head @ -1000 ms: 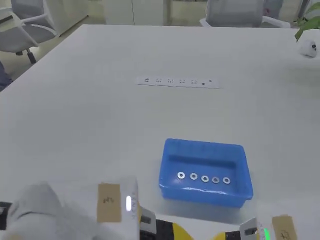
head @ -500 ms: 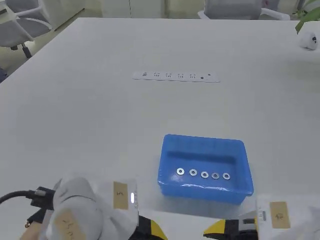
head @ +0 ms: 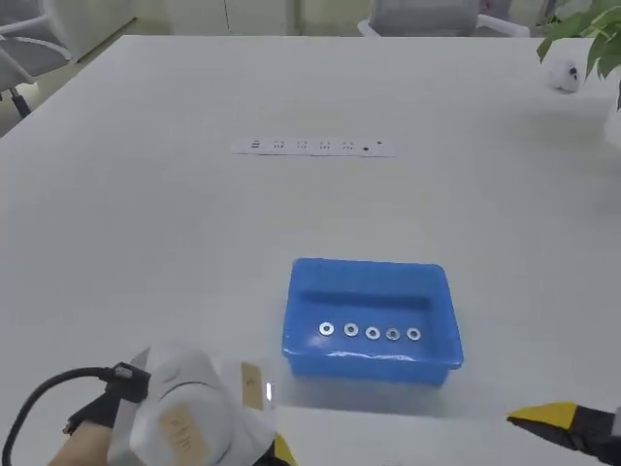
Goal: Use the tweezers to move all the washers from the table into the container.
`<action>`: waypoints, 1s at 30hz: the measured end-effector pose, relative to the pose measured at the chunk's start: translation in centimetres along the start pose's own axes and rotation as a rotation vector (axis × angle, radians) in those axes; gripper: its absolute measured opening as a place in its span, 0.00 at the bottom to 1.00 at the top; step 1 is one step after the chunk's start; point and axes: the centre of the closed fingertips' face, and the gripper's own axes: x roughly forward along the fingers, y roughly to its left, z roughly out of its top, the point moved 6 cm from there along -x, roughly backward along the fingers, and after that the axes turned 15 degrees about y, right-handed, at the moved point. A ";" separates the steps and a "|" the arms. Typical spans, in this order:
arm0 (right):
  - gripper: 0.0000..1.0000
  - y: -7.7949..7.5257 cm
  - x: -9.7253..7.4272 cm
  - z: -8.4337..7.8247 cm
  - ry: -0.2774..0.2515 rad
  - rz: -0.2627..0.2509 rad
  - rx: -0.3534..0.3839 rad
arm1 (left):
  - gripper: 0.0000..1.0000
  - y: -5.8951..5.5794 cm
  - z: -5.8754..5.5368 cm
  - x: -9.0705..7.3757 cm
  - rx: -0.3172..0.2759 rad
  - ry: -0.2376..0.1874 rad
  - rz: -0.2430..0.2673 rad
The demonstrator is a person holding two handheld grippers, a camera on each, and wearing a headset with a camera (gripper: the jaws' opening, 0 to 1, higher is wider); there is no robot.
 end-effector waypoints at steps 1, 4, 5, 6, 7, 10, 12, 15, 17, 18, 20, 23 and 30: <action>0.42 -0.2 -0.7 -0.2 -0.010 -0.015 0.012 | 0.00 0.1 0.2 0.0 -0.007 -0.004 -0.003; 0.44 -0.4 -1.9 -0.6 -0.036 -0.047 0.042 | 0.00 0.2 0.2 0.0 -0.012 0.002 0.000; 0.46 -0.5 -2.2 -0.7 -0.049 -0.058 0.056 | 0.00 0.1 0.1 0.0 -0.016 0.004 0.003; 0.48 -0.6 -2.5 -0.8 -0.076 -0.066 0.081 | 0.00 0.2 0.0 -0.2 -0.029 0.003 0.012; 0.49 -0.6 -2.7 -0.9 -0.093 -0.067 0.099 | 0.00 0.1 0.0 -0.4 -0.041 -0.007 0.022; 0.52 -0.9 -3.6 -1.3 -0.135 -0.086 0.143 | 0.00 0.1 -0.1 -1.9 -0.137 -0.080 0.057; 0.56 -1.3 -4.0 -1.3 -0.175 -0.122 0.168 | 0.05 0.0 -0.2 -3.4 -0.238 -0.171 0.092; 0.66 -1.8 -4.9 -0.8 -0.240 -0.167 0.195 | 0.18 -0.1 -0.4 -6.0 -0.391 -0.326 0.164; 0.69 -2.2 -5.5 -0.4 -0.300 -0.186 0.215 | 0.30 -0.3 -0.6 -7.9 -0.467 -0.440 0.237; 0.70 -2.4 -5.6 -0.3 -0.319 -0.191 0.223 | 0.38 -0.4 -0.8 -9.0 -0.504 -0.502 0.297; 0.75 -2.9 -6.1 -0.1 -0.367 -0.218 0.249 | 0.60 -0.6 -0.8 -10.6 -0.568 -0.598 0.359; 0.83 -3.3 -6.7 -0.1 -0.412 -0.273 0.268 | 0.71 -1.0 -1.0 -12.4 -0.631 -0.701 0.458; 0.98 -4.1 -8.3 0.6 -0.551 -0.395 0.316 | 0.98 -2.1 -1.3 -14.7 -0.726 -0.885 0.714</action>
